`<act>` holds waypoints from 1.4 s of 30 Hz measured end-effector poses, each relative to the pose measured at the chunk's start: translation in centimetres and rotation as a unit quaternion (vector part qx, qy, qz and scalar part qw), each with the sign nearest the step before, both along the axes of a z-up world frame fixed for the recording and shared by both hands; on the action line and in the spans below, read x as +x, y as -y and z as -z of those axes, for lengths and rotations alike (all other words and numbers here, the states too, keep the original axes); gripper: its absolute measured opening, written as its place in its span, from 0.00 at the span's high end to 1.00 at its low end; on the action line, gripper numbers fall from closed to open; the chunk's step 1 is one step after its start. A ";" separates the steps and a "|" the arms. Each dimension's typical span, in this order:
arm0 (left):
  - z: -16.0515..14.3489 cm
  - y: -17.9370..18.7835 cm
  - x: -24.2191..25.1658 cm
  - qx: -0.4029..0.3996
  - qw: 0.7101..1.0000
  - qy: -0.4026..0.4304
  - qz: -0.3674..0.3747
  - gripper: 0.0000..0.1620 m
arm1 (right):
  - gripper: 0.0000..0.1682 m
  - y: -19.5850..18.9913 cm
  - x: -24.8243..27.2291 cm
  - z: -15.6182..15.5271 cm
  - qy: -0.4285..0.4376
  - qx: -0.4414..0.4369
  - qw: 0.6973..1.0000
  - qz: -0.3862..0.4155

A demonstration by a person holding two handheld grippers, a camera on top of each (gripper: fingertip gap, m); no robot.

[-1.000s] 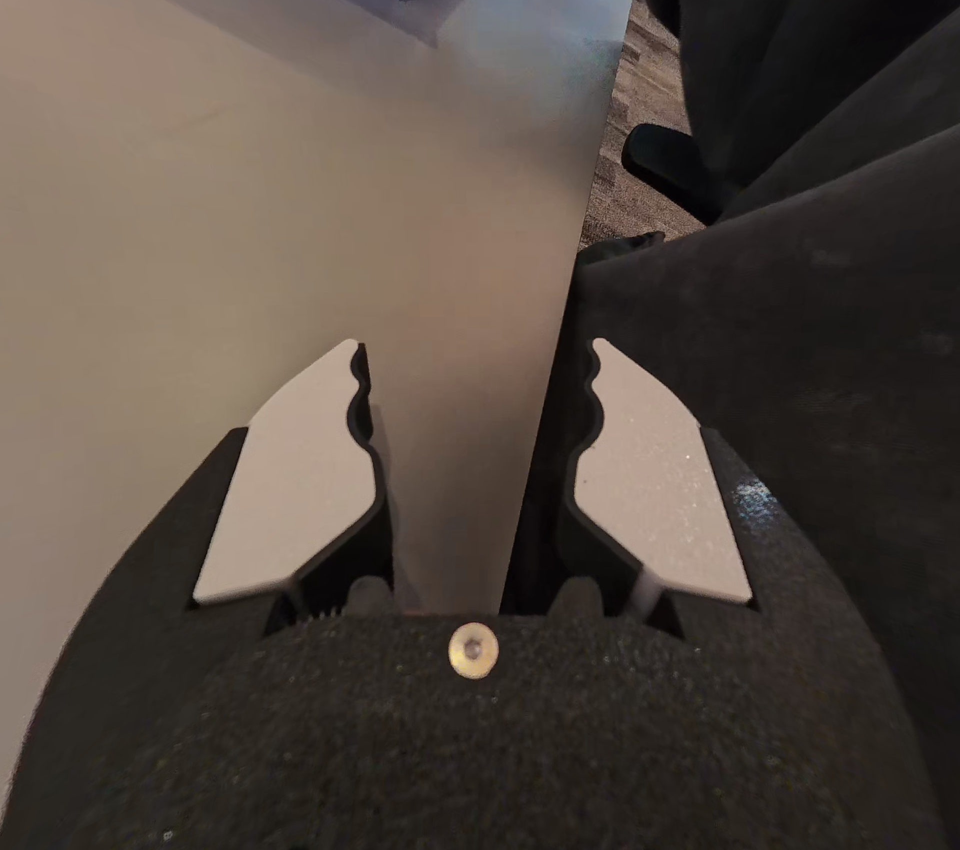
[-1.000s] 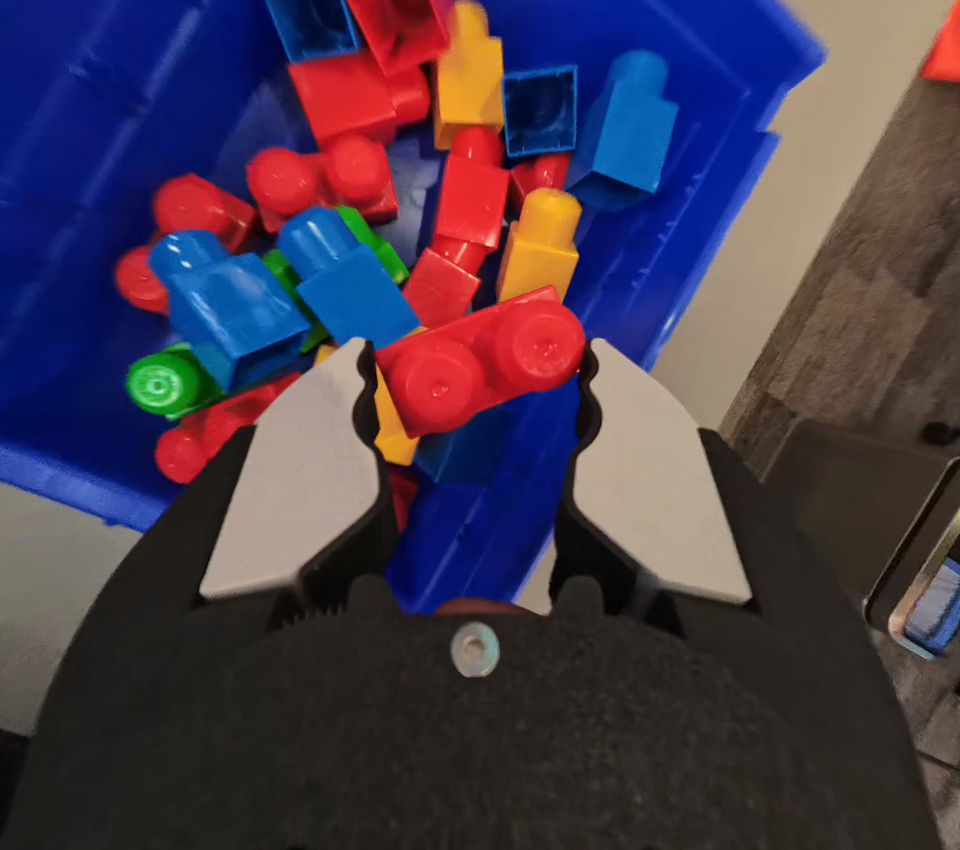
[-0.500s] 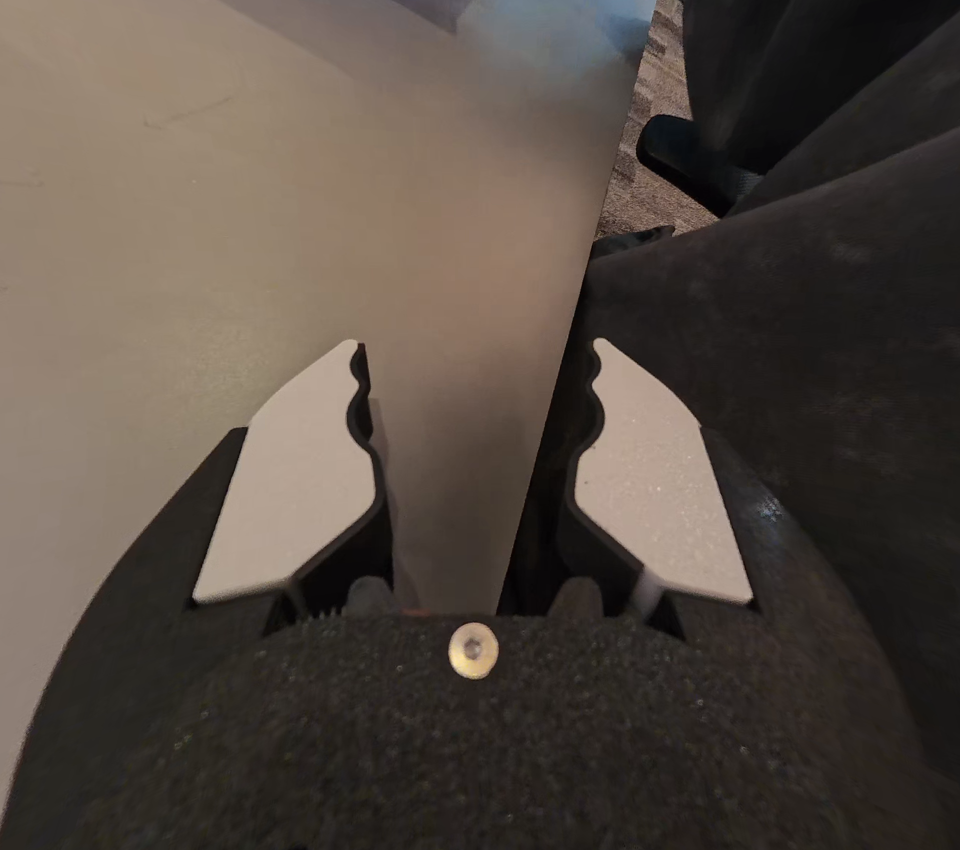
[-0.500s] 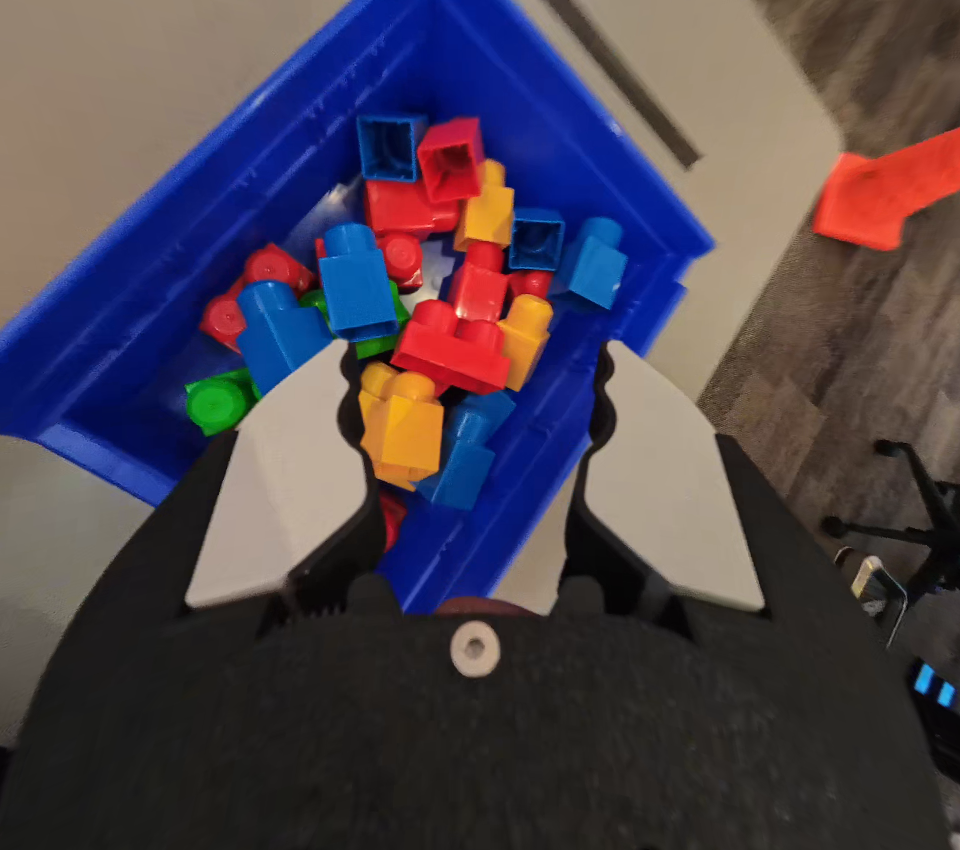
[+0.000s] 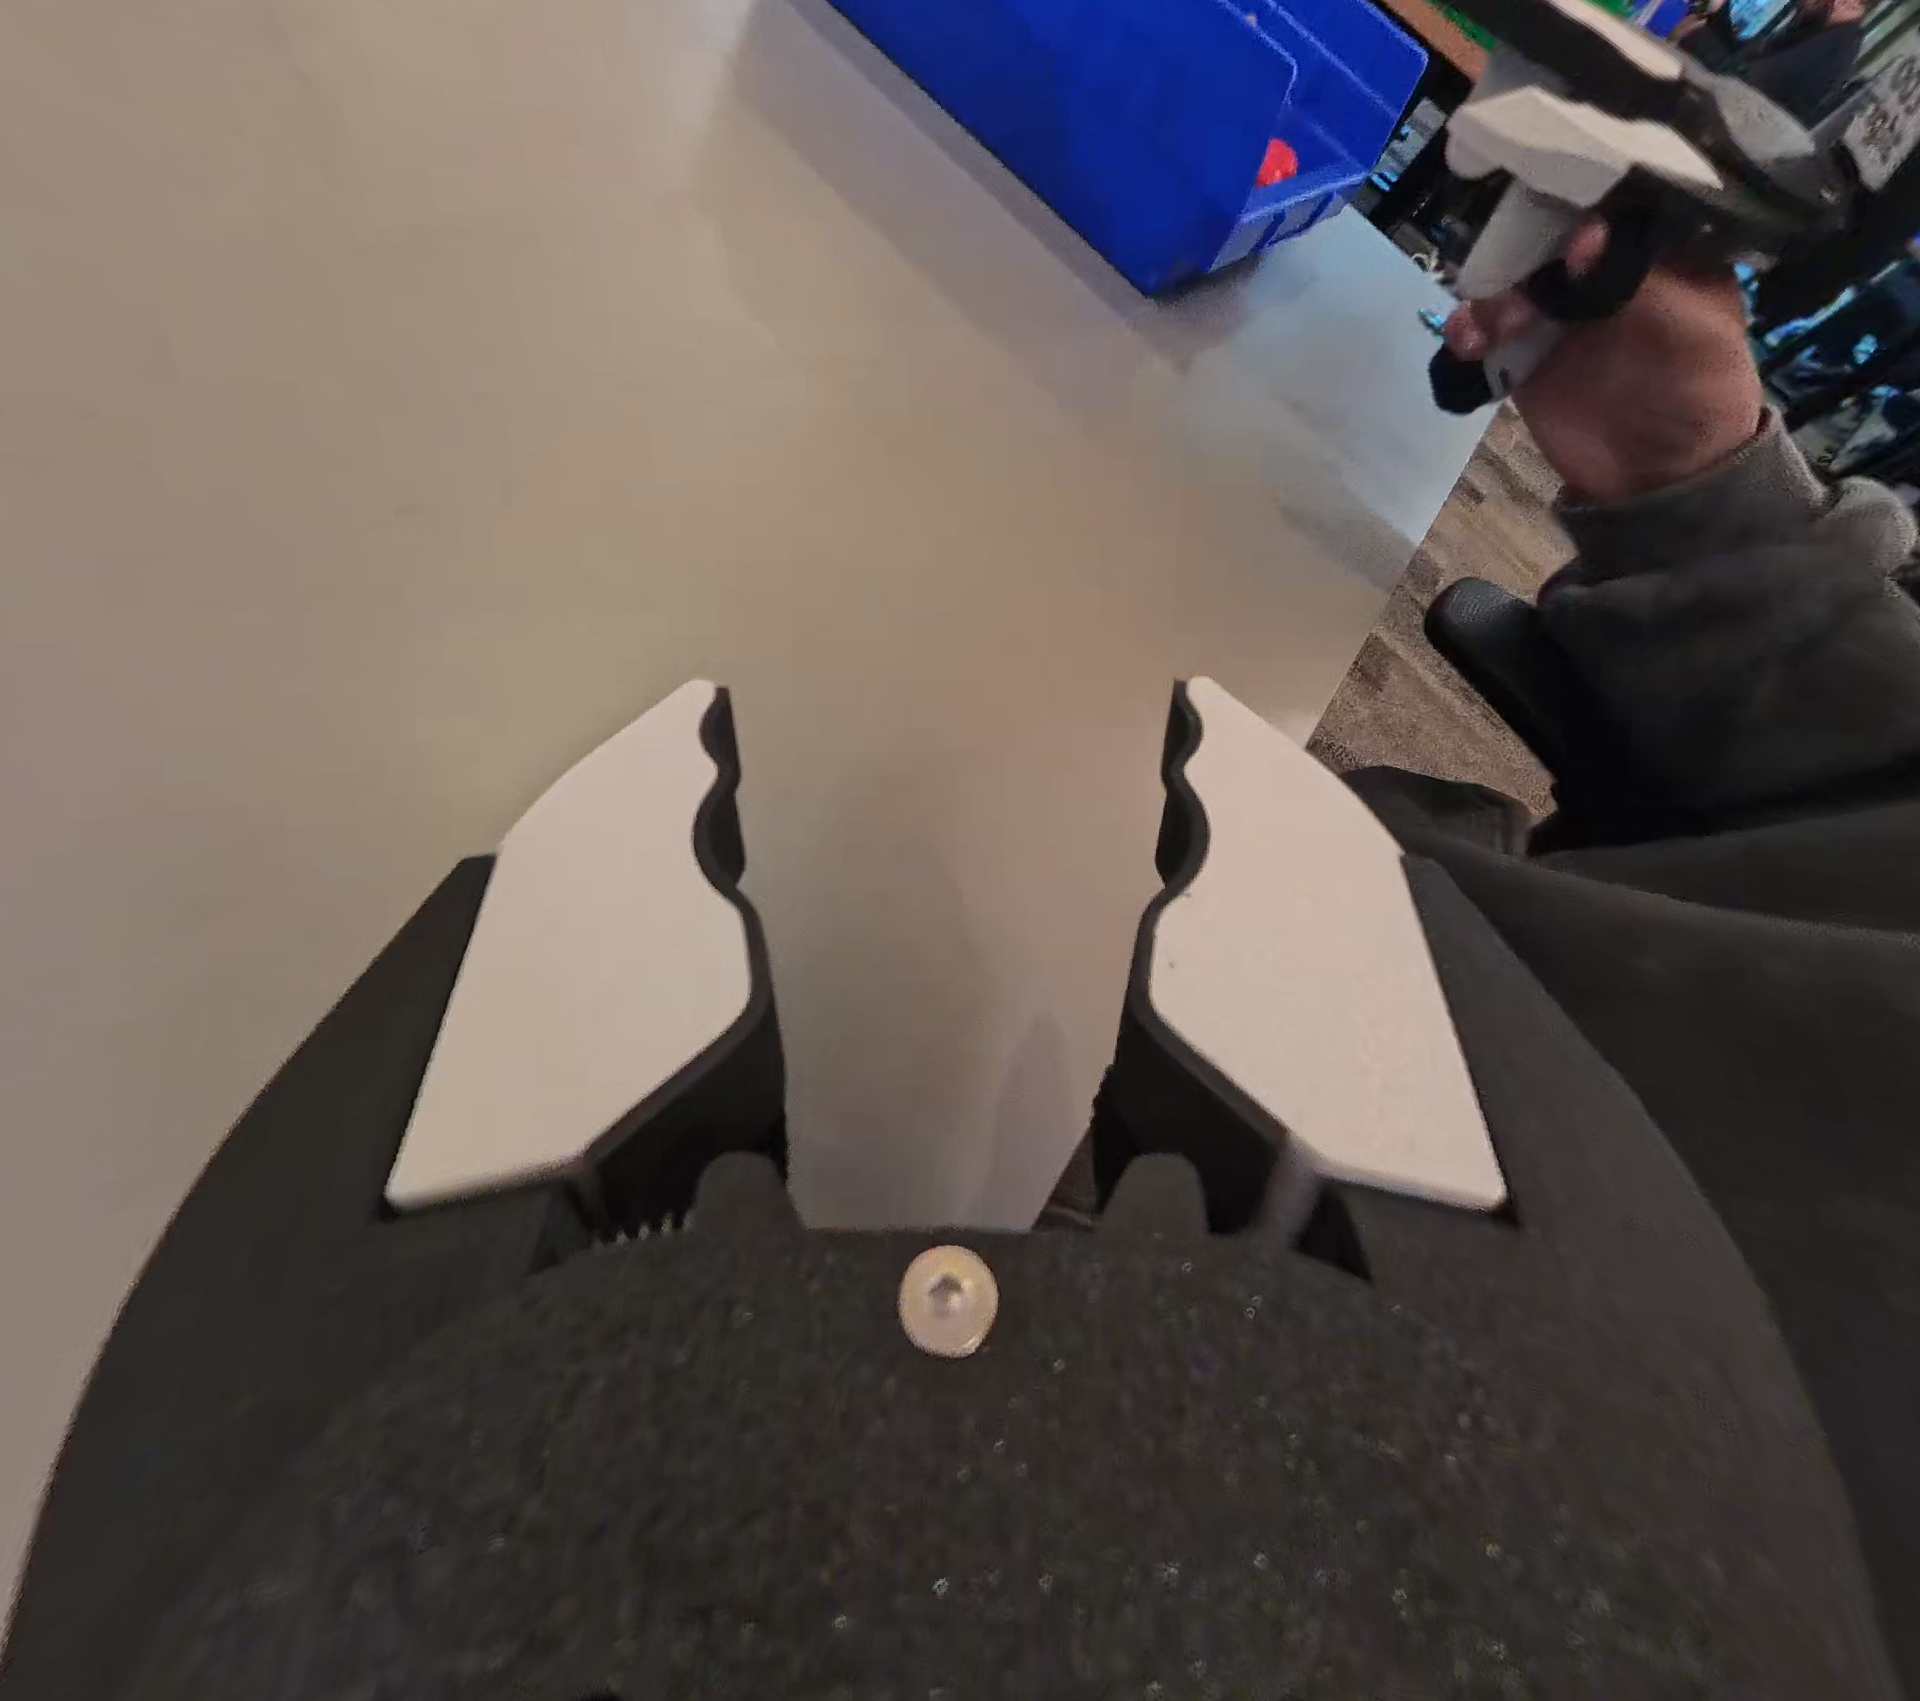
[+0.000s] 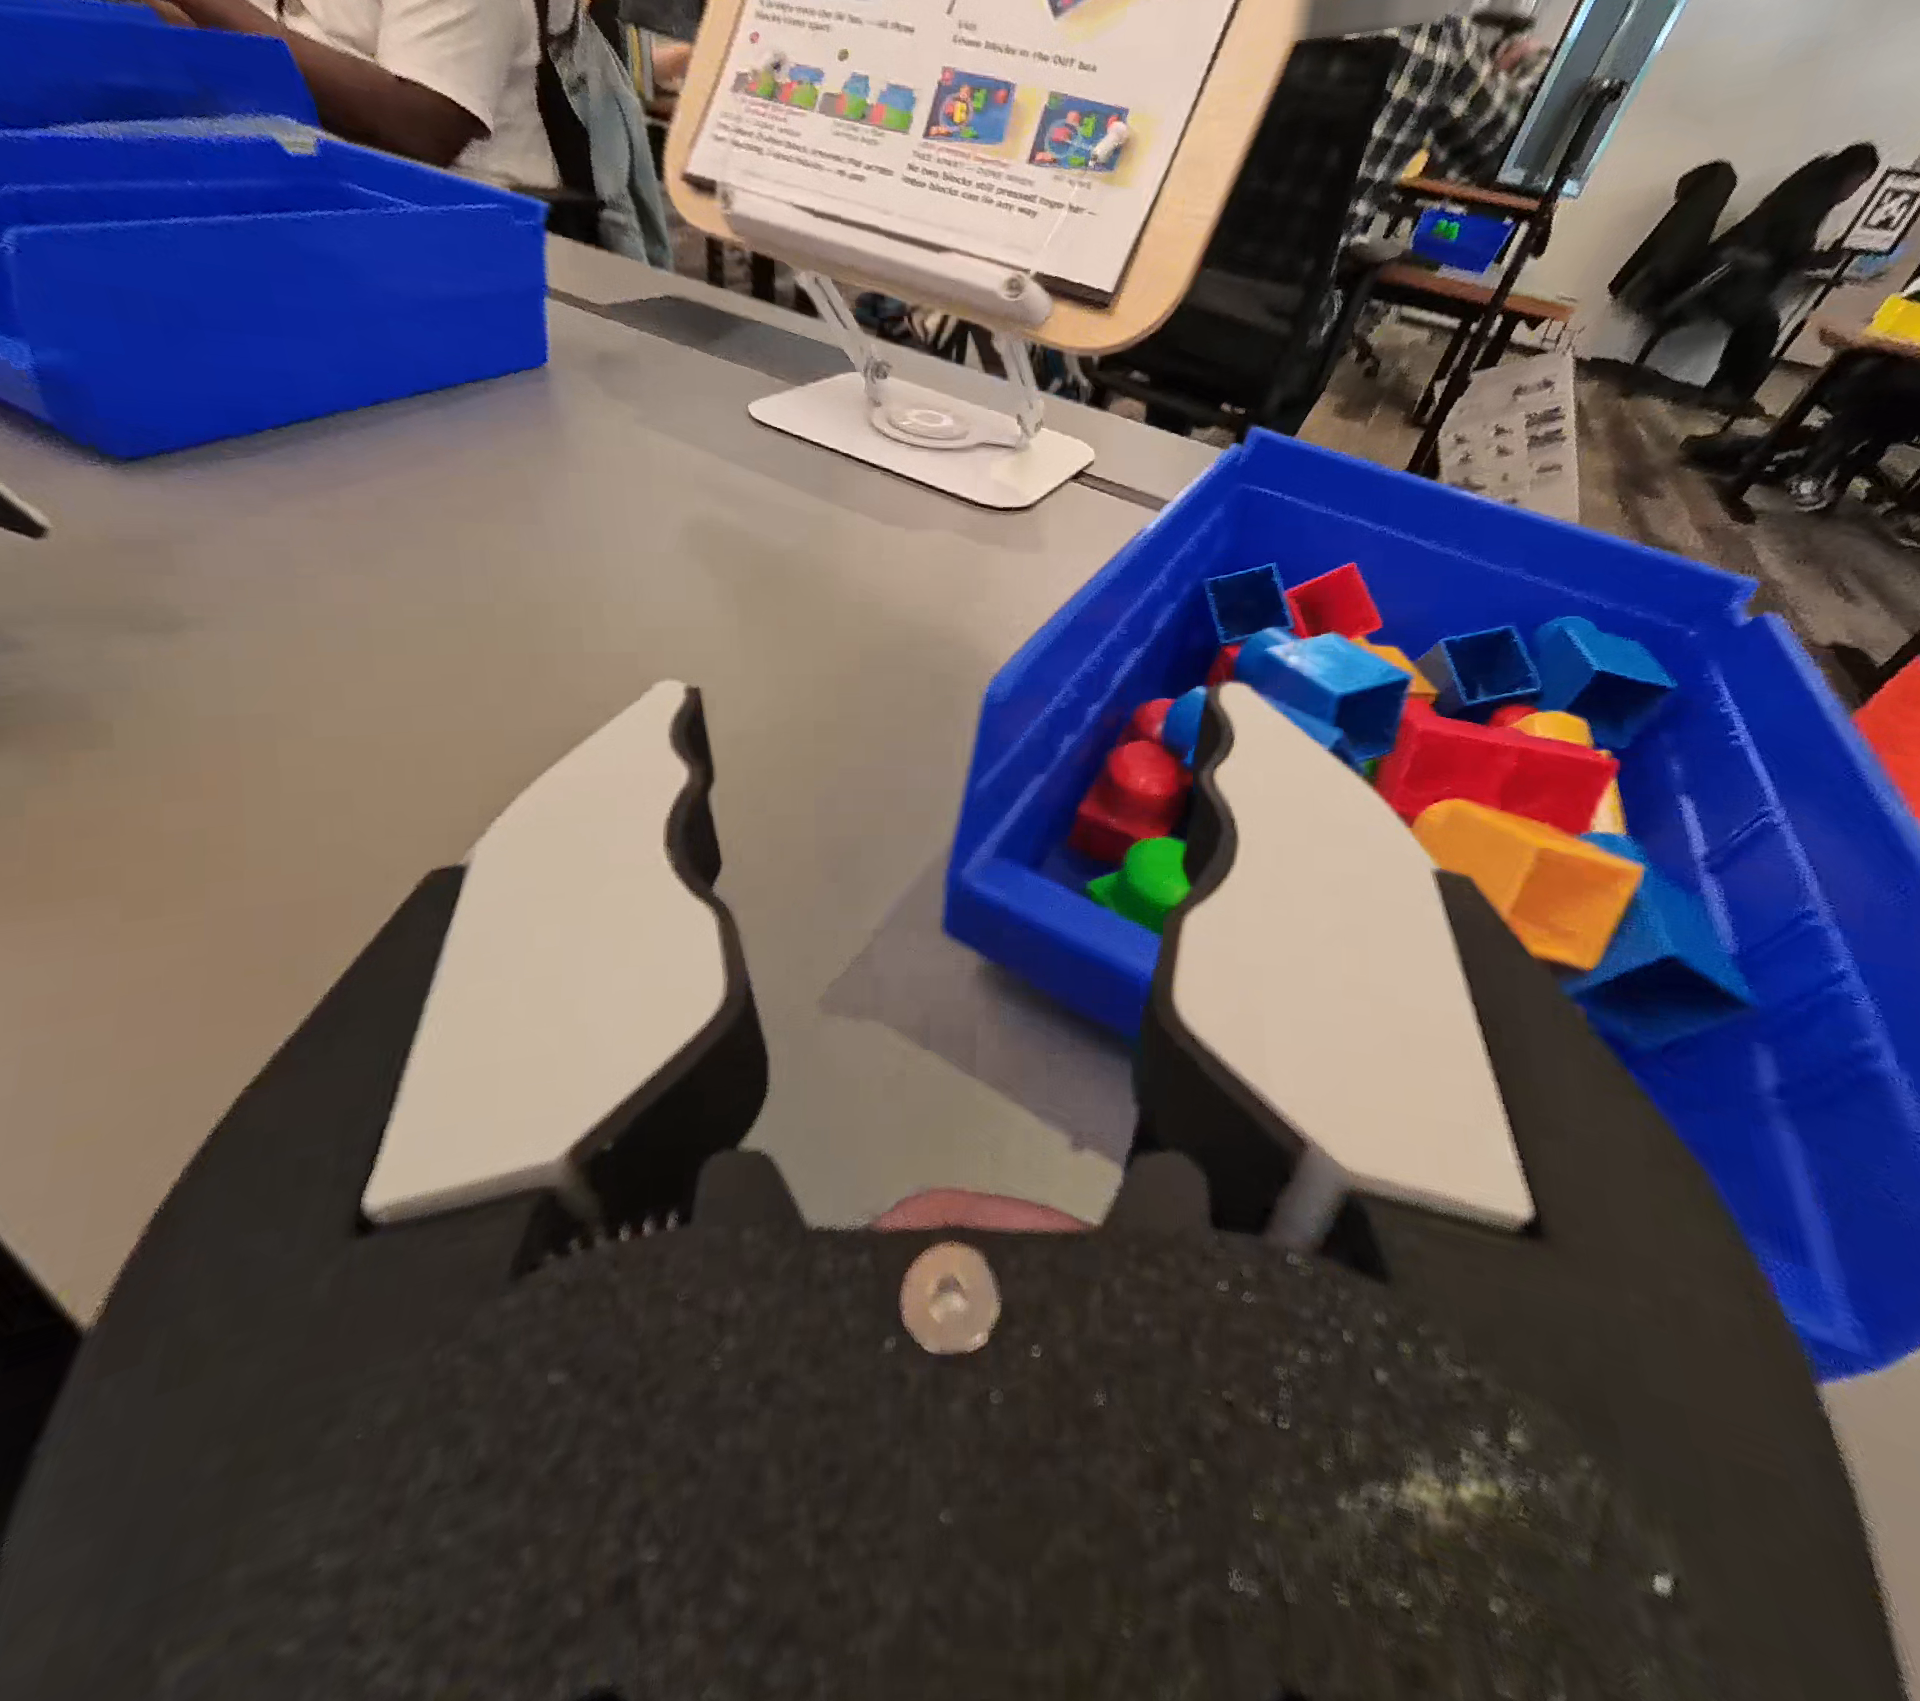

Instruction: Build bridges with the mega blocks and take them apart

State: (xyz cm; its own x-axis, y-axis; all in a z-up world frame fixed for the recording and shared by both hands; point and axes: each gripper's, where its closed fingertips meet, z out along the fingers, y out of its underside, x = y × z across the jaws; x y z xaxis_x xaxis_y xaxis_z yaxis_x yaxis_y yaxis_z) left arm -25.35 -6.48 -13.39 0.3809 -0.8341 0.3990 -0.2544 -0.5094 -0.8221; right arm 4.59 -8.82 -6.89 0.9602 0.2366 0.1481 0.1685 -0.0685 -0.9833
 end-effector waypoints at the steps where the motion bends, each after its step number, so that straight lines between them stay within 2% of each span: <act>1: 0.2 0.3 0.4 -0.001 1.000 -0.004 -0.002 0.52 | 0.48 0.6 -0.1 0.4 -0.002 0.006 1.000 0.005; 5: 0.1 2.5 5.8 -0.002 1.000 -0.006 -0.005 0.54 | 0.50 2.7 2.9 0.2 -0.046 0.006 0.996 0.077; 8: 0.0 5.4 13.6 -0.002 0.999 -0.025 0.027 0.56 | 0.55 4.0 7.7 -0.6 -0.083 0.007 0.984 0.158; 10: 0.2 5.8 19.0 0.011 0.998 -0.056 0.029 0.58 | 0.55 4.9 12.1 -0.1 -0.063 0.014 0.969 0.237; 14: -1.6 0.3 27.7 0.095 0.992 -0.052 -0.066 0.59 | 0.59 4.8 17.5 2.2 -0.049 0.000 0.950 0.308; 17: -1.7 -1.5 32.8 0.073 0.993 -0.039 -0.082 0.58 | 0.63 2.8 19.0 3.0 -0.085 -0.012 0.947 0.310; 19: -1.4 -2.8 34.4 0.072 0.990 -0.041 -0.112 0.59 | 0.62 1.6 20.2 3.7 -0.093 -0.024 0.943 0.319; 21: -0.9 -4.2 34.5 0.082 0.982 -0.061 -0.156 0.65 | 0.63 0.8 20.6 4.2 -0.114 -0.039 0.942 0.314; 23: -0.6 -5.3 33.7 0.087 0.976 -0.072 -0.188 0.82 | 0.67 0.3 20.5 4.6 -0.117 -0.053 0.942 0.311; 25: -0.6 -6.0 32.9 0.093 0.969 -0.085 -0.213 0.87 | 0.69 -0.1 20.4 4.8 -0.105 -0.059 0.942 0.313; 26: -0.6 -6.4 32.5 0.099 0.964 -0.099 -0.225 0.90 | 0.73 -0.3 20.2 4.9 -0.099 -0.064 0.943 0.312; 29: -0.6 -7.0 31.7 0.103 0.960 -0.114 -0.232 0.94 | 0.87 -1.3 18.8 4.7 -0.085 -0.063 0.948 0.299; 30: -0.6 -7.3 31.2 0.110 0.958 -0.120 -0.237 0.95 | 0.88 -1.4 18.5 4.8 -0.087 -0.069 0.945 0.307; 32: -0.7 -7.9 30.2 0.118 0.953 -0.123 -0.250 0.97 | 0.98 -1.3 17.6 4.9 -0.102 -0.077 0.941 0.313; 35: -1.6 -8.1 28.3 0.118 0.953 -0.111 -0.254 0.98 | 0.99 -1.1 15.5 4.4 -0.126 -0.092 0.939 0.307; 42: -6.5 -6.5 20.7 0.178 0.943 -0.089 -0.268 0.97 | 0.99 -0.1 7.9 0.2 -0.129 -0.021 0.950 0.284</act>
